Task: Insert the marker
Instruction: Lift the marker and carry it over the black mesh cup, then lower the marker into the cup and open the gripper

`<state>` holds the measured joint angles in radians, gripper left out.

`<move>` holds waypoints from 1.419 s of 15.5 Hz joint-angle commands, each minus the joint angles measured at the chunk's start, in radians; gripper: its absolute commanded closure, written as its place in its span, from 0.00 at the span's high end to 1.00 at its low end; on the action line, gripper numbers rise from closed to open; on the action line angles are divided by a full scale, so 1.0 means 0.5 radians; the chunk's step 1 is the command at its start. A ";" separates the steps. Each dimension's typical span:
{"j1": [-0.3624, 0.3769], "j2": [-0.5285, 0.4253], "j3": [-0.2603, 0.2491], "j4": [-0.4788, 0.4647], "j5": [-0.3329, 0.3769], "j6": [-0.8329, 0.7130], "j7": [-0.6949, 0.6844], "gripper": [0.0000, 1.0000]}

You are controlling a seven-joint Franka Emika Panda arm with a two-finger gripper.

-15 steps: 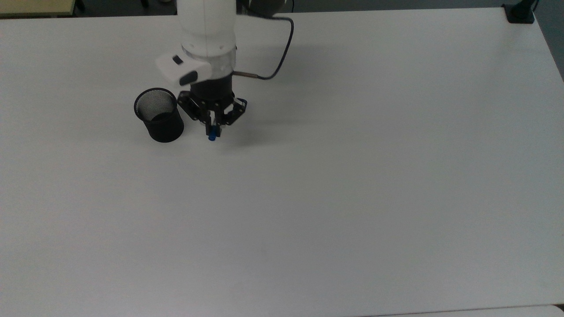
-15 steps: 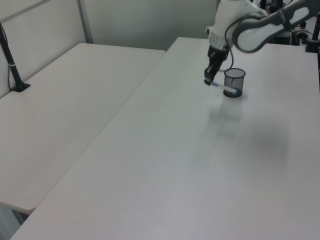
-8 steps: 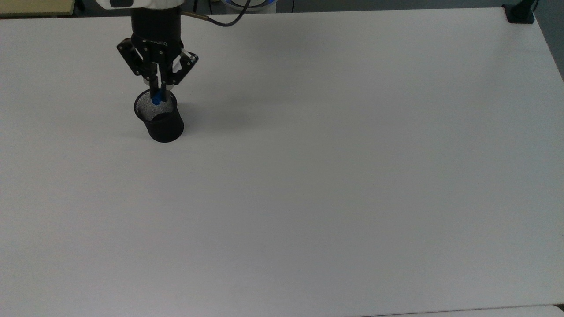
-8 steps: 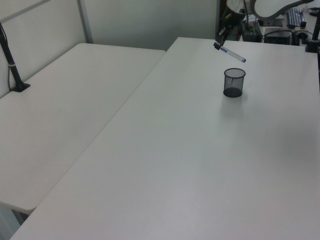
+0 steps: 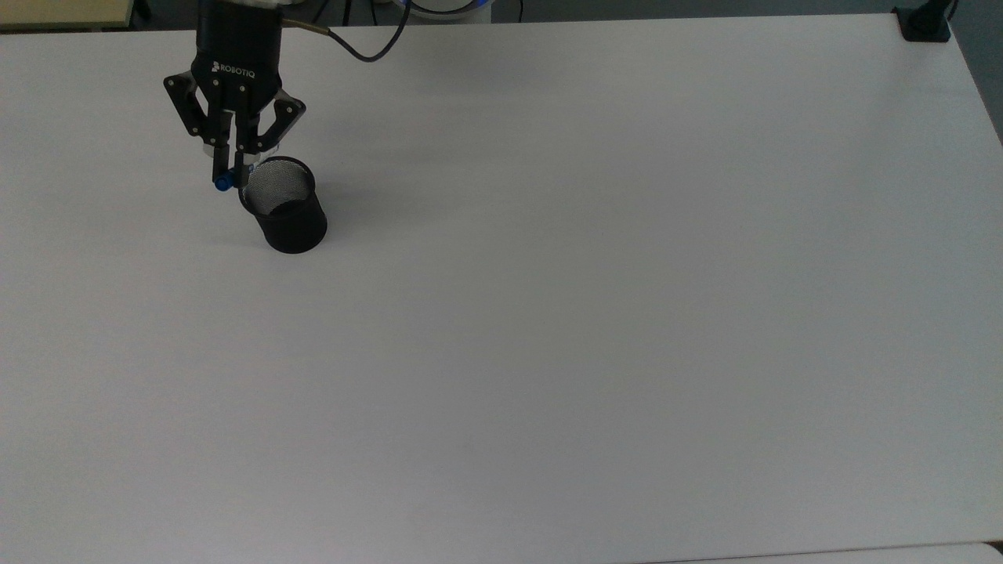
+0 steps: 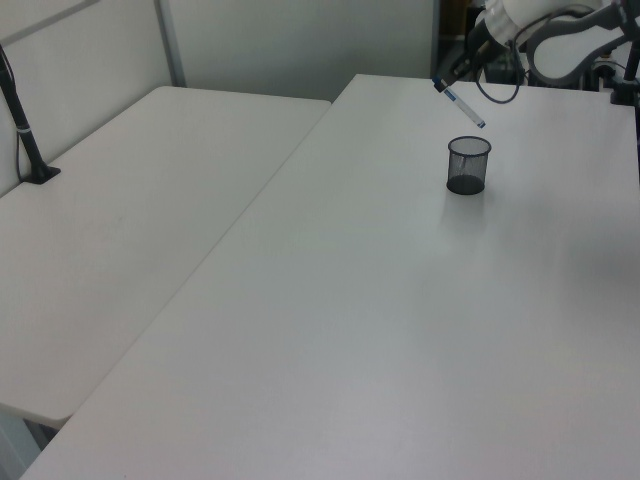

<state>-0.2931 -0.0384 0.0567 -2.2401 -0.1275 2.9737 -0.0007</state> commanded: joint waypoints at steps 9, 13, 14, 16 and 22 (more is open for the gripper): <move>-0.055 0.205 0.003 -0.284 -0.030 0.786 -0.275 0.00; -0.055 0.218 0.003 -0.315 -0.033 0.802 -0.278 0.00; -0.049 0.218 0.003 -0.321 -0.033 0.802 -0.278 0.00; -0.034 0.218 0.003 -0.373 -0.033 0.829 -0.278 0.00; -0.034 0.221 0.003 -0.444 -0.030 0.906 -0.281 0.07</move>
<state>-0.3100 0.0897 0.0581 -2.4335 -0.1282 3.4022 -0.1286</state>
